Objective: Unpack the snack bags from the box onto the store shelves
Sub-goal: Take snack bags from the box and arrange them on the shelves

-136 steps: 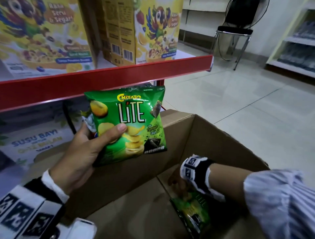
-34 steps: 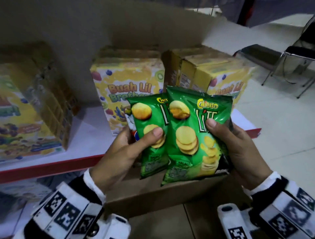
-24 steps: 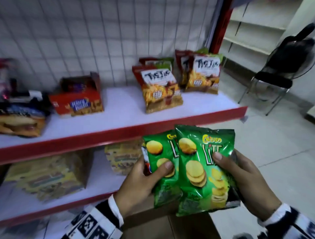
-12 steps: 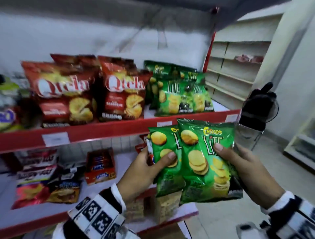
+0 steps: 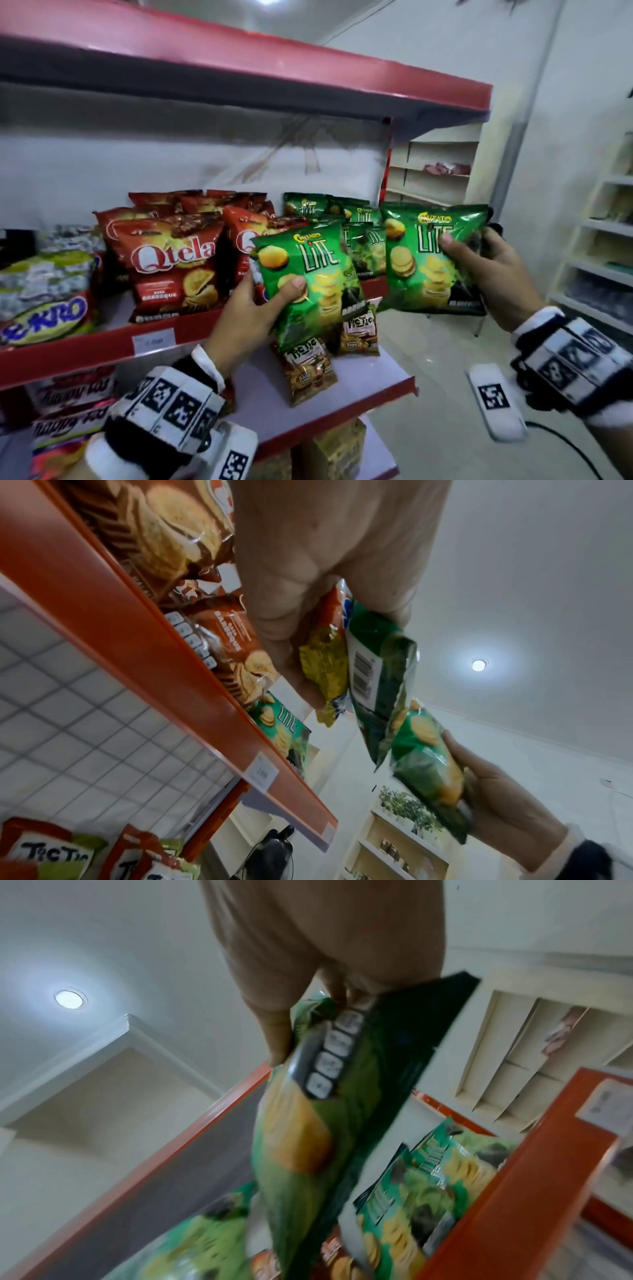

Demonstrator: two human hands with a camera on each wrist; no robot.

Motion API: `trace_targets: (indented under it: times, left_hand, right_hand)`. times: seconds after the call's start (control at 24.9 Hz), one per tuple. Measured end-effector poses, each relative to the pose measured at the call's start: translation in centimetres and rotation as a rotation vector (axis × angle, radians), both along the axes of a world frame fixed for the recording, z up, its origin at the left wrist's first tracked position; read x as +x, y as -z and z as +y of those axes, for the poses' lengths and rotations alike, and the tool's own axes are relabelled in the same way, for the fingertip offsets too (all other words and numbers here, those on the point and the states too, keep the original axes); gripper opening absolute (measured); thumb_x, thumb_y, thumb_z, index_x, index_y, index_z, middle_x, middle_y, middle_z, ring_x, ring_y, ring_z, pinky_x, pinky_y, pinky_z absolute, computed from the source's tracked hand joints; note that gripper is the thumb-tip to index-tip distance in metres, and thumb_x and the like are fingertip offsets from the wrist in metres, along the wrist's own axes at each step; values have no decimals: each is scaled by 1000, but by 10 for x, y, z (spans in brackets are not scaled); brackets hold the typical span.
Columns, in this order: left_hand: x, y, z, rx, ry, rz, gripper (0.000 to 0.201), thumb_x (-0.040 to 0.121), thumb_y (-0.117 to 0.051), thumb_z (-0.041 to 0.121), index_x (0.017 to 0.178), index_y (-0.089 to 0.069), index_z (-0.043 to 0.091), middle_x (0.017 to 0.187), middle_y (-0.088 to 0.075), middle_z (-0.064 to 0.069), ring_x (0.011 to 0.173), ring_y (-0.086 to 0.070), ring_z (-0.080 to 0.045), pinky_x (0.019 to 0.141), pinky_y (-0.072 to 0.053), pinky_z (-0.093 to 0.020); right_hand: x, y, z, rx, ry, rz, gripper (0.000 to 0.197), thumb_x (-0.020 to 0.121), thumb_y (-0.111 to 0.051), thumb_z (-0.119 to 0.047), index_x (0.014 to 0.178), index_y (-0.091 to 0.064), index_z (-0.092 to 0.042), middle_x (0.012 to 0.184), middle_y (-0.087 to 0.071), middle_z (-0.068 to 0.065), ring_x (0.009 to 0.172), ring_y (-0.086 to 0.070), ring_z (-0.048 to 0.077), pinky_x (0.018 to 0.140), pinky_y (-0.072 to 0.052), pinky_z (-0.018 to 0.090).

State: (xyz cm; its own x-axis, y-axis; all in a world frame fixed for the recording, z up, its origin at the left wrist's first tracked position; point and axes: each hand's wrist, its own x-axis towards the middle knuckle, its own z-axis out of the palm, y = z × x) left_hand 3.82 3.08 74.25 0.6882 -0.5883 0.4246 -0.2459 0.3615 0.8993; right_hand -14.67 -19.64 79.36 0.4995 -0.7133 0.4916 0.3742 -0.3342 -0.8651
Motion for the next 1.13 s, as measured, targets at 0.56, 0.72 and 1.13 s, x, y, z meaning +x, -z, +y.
trace_targets:
  times: [0.56, 0.72, 1.13]
  left_hand:
    - [11, -20, -74, -6, -300, -176, 49, 64, -69, 48, 107, -60, 27, 99, -71, 19, 94, -65, 8, 74, -47, -3]
    - [11, -4, -106, 63, -267, -187, 49, 63, -70, 49, 107, -60, 29, 99, -71, 24, 94, -64, 10, 76, -47, -4]
    - [38, 8, -159, 209, -267, -213, 41, 82, -66, 31, 120, -52, 25, 117, -61, 11, 115, -58, -9, 99, -44, -25]
  right_hand:
    - [113, 27, -173, -141, 143, 312, 52, 83, -71, -20, 127, -48, -5, 122, -59, 17, 106, -57, 26, 92, -48, 41]
    - [133, 44, -184, -150, 103, 362, 52, 83, -71, -24, 126, -49, -3, 127, -58, 16, 111, -55, 25, 95, -45, 36]
    - [129, 44, -197, -278, -3, 528, 42, 86, -67, -27, 122, -52, -11, 113, -59, 4, 101, -53, 17, 88, -39, 27]
